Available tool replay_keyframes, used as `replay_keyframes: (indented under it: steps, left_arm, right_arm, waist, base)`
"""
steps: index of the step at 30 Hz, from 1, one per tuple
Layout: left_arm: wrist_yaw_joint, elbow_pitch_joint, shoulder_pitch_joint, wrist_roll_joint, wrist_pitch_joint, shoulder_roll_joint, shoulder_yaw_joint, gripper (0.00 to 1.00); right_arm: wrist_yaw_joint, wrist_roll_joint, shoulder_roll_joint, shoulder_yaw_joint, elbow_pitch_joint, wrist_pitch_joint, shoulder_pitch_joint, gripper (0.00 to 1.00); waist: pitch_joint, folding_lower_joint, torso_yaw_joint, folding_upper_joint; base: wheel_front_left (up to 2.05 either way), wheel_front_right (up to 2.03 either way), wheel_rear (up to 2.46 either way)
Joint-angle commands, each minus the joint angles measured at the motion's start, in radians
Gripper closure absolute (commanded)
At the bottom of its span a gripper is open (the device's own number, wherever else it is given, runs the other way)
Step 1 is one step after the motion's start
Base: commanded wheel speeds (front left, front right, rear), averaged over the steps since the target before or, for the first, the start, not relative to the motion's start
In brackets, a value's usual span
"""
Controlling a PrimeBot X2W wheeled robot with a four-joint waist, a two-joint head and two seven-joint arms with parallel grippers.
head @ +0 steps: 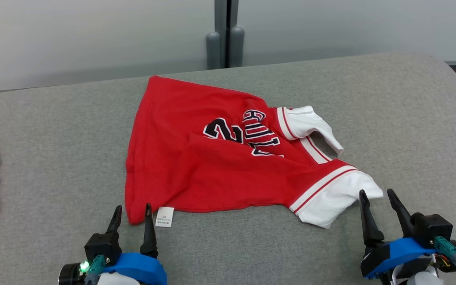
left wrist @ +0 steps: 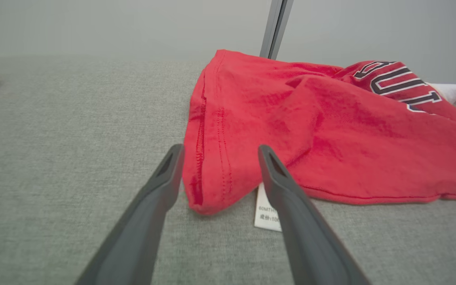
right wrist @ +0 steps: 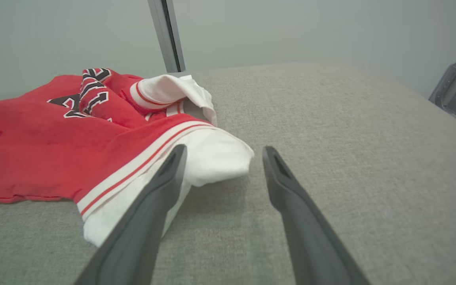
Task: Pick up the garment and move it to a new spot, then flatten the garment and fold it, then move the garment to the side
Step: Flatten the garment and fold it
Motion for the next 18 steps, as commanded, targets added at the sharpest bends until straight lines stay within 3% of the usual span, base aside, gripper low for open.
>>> replay_keyframes:
  steps: [1,7,14,15,16,17,18]
  left_arm:
    - [0.007,0.018,-0.024,-0.008,-0.003,0.0,0.008,0.0]
    - [0.031,0.114,-0.073,-0.039,-0.003,0.0,0.016,0.0]
    - [0.035,0.134,-0.085,-0.079,-0.003,0.0,-0.007,0.0]
    - [0.031,0.133,-0.085,-0.082,-0.003,0.0,-0.011,0.53]
    - [0.029,0.132,-0.086,-0.084,-0.003,0.0,-0.014,0.82]
    - [0.024,0.13,-0.086,-0.086,-0.003,0.0,-0.015,1.0]
    - [0.02,0.126,-0.087,-0.093,-0.003,0.0,-0.018,1.0]
  right_arm:
    - [0.0,0.004,-0.002,0.003,-0.011,-0.004,-0.007,0.0]
    - [0.0,0.011,-0.002,0.012,-0.032,-0.004,-0.035,0.0]
    - [0.0,0.015,-0.002,-0.003,-0.035,-0.004,-0.033,0.0]
    - [0.0,0.016,-0.002,-0.002,-0.034,-0.004,-0.032,0.0]
    - [0.0,0.02,-0.002,0.001,-0.032,-0.004,-0.033,0.0]
    - [0.0,0.02,-0.002,0.005,-0.031,-0.004,-0.035,0.0]
    - [0.0,0.02,-0.002,0.005,-0.03,-0.004,-0.038,0.0]
  waist:
    - [0.006,0.0,-0.018,-0.0001]
    - [0.038,0.0,-0.06,-0.0001]
    - [0.051,0.0,-0.056,-0.0001]
    - [0.052,0.0,-0.053,-0.0001]
    - [0.052,0.0,-0.051,-0.0001]
    - [0.052,0.0,-0.047,-0.0001]
    - [0.051,0.0,-0.043,-0.0001]
  base:
    - [0.0,0.0,0.0]
    - [0.0,0.0,0.0]
    - [0.0,0.0,0.0]
    - [0.0,0.0,0.0]
    - [0.0,0.0,0.0]
    - [0.0,0.0,0.0]
    - [0.0,0.0,0.0]
